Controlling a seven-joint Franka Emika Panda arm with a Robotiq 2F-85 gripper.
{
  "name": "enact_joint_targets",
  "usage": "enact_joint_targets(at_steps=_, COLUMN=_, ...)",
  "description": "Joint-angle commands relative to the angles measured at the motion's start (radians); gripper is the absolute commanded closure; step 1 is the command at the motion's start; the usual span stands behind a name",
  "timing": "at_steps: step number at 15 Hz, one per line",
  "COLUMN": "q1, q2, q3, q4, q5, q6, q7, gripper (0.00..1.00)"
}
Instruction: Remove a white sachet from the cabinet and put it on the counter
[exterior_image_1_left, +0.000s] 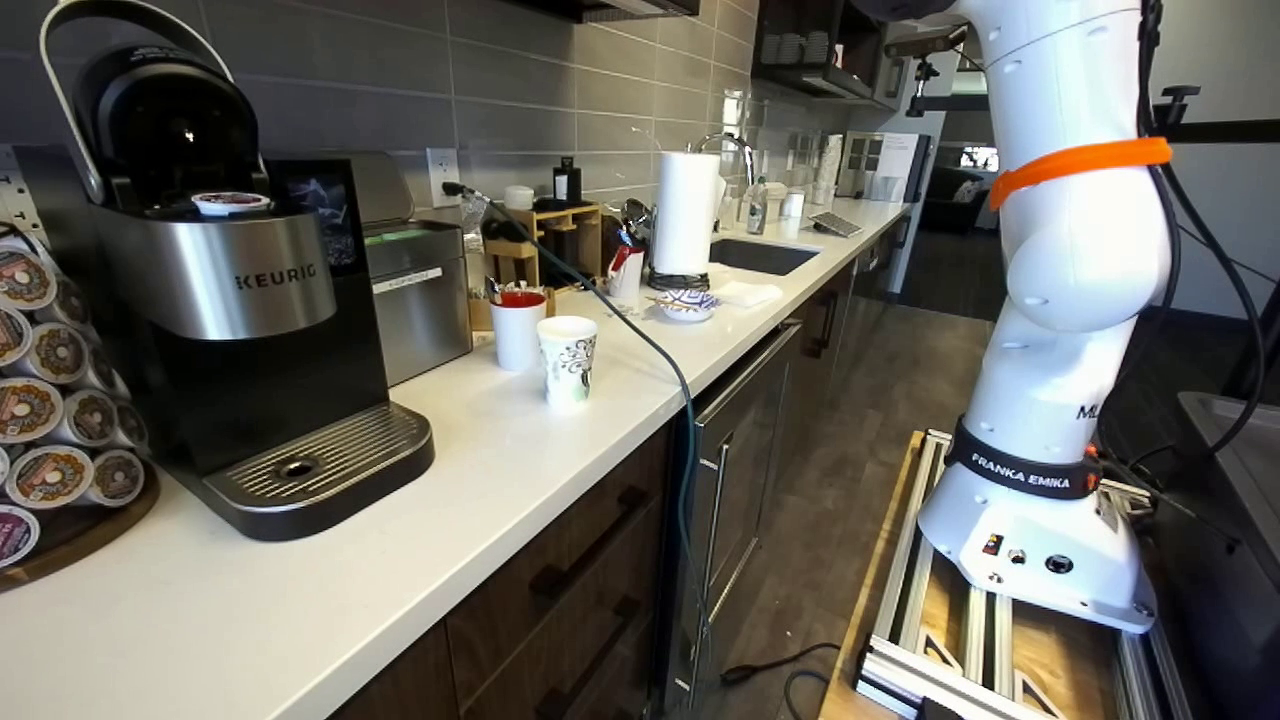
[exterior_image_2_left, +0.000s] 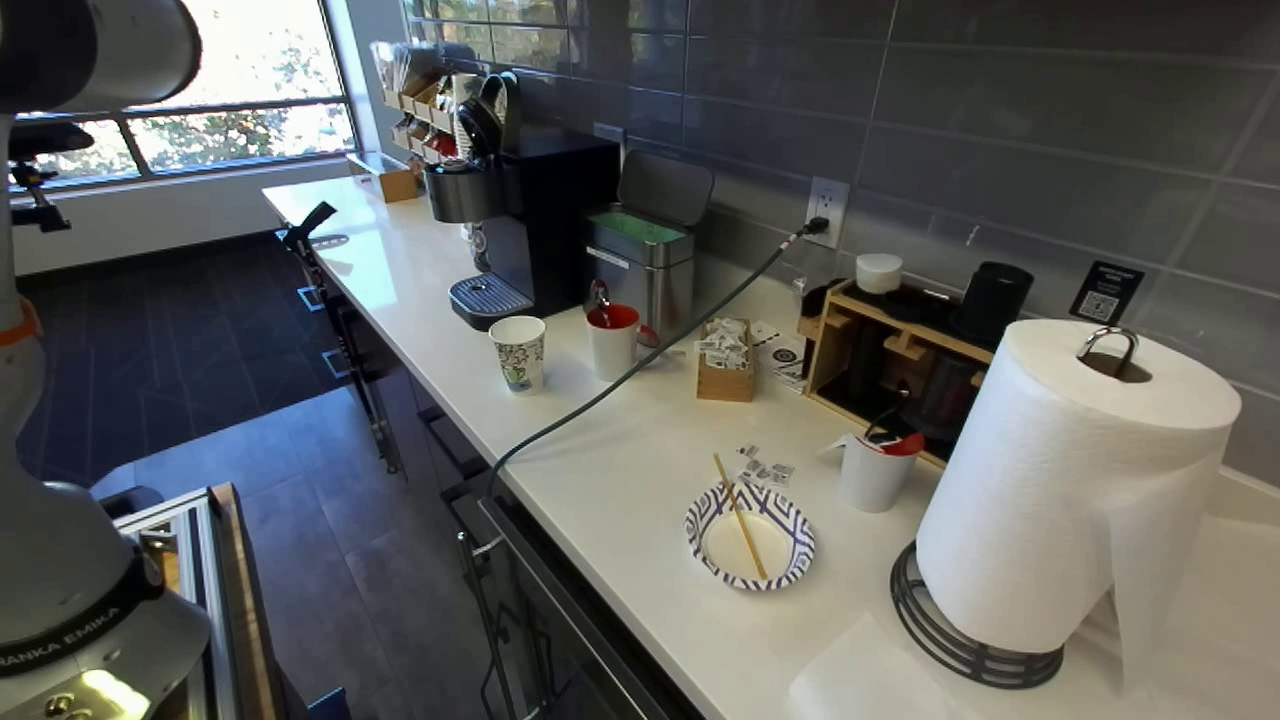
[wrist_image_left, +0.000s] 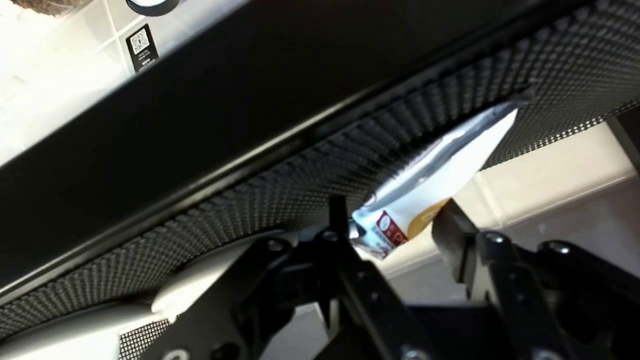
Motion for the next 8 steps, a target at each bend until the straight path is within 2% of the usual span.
enact_joint_targets(at_steps=1, q1=-0.006, q2=0.014, q3=0.004, q4=0.032, q5=0.012, q6=-0.016, q7=0.018, gripper=0.84)
enact_joint_targets(at_steps=3, q1=-0.007, q2=0.010, q3=0.005, q4=0.034, q5=0.013, q6=-0.020, q7=0.019, gripper=0.99)
enact_joint_targets(at_steps=8, q1=-0.028, q2=-0.049, q3=0.009, q4=0.022, q5=0.043, q6=-0.060, q7=0.024, gripper=0.98)
